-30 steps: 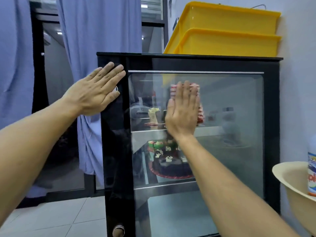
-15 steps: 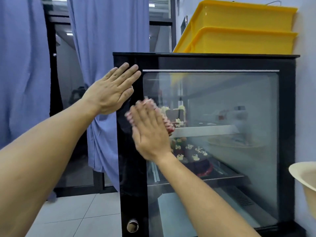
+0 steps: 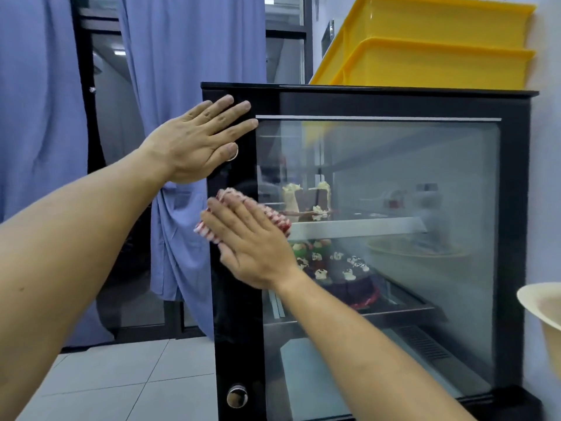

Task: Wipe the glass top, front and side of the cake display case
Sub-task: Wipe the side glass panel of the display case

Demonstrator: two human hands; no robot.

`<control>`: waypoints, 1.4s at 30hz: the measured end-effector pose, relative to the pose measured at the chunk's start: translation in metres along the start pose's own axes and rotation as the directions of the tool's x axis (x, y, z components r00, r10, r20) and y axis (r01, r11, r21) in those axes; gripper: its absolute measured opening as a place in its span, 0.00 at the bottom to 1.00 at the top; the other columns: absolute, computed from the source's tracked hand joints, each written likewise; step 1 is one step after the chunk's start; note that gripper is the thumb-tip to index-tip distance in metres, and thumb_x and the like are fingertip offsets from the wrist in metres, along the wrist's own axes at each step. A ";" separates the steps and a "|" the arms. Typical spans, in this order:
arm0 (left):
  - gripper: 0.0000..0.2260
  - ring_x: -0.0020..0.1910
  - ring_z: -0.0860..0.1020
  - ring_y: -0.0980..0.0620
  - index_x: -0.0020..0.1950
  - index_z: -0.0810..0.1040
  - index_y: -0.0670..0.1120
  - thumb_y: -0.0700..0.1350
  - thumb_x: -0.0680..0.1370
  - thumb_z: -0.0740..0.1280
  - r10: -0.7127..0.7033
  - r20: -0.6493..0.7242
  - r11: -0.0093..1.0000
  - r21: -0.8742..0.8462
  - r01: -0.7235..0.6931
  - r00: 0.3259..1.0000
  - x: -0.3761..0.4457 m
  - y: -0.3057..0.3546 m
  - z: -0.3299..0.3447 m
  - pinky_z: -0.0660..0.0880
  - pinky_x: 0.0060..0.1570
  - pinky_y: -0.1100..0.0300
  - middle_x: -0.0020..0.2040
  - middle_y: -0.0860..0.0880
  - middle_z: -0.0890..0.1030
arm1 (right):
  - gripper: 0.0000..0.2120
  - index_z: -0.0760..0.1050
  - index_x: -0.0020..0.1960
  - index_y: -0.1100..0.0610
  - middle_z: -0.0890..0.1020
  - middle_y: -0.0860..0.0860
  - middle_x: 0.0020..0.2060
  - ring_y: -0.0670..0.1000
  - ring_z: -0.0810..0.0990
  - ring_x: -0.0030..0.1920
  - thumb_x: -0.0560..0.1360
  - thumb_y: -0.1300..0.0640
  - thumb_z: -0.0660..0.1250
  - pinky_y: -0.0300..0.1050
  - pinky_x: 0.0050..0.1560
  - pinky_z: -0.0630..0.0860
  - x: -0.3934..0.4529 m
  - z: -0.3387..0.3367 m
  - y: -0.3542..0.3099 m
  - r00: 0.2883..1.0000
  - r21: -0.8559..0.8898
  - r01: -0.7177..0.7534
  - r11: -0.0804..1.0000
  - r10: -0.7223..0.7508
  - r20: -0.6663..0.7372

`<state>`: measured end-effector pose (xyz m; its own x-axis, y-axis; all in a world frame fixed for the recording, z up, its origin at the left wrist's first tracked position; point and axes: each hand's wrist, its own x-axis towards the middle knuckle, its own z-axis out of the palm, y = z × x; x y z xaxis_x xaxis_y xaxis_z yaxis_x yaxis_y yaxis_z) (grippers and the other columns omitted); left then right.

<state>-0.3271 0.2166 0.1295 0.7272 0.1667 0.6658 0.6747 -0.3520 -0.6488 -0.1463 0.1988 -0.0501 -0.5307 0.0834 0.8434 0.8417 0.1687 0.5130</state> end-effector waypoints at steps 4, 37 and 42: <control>0.26 0.82 0.33 0.56 0.85 0.39 0.60 0.59 0.86 0.38 -0.020 -0.003 0.999 -0.031 0.020 1.000 -0.001 0.004 0.001 0.31 0.80 0.59 0.84 0.58 0.37 | 0.29 0.59 0.83 0.58 0.58 0.56 0.83 0.58 0.53 0.83 0.84 0.53 0.57 0.59 0.82 0.52 0.030 -0.011 0.015 0.935 -0.016 -0.346 0.938 0.343 -0.087; 0.29 0.85 0.43 0.43 0.86 0.46 0.42 0.50 0.87 0.50 -0.574 -0.261 0.808 -0.339 0.483 0.776 -0.013 0.138 0.063 0.37 0.82 0.51 0.86 0.43 0.46 | 0.29 0.56 0.84 0.57 0.56 0.56 0.83 0.58 0.51 0.84 0.84 0.52 0.52 0.60 0.82 0.51 -0.099 -0.045 0.058 0.872 -0.101 -0.486 0.868 0.489 -0.003; 0.29 0.85 0.44 0.44 0.86 0.47 0.43 0.50 0.87 0.50 -0.572 -0.278 0.810 -0.341 0.477 0.772 -0.014 0.137 0.065 0.36 0.82 0.52 0.86 0.45 0.46 | 0.28 0.57 0.83 0.59 0.58 0.57 0.83 0.59 0.53 0.83 0.85 0.53 0.54 0.57 0.83 0.48 -0.073 -0.061 0.145 0.903 -0.170 -0.428 0.888 0.425 -0.054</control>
<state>-0.2366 0.2256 0.0070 0.1407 0.0738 0.9873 0.8504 -0.5197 -0.0824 0.0205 0.1575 -0.0273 -0.1159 0.0936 0.9888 0.9912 -0.0526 0.1212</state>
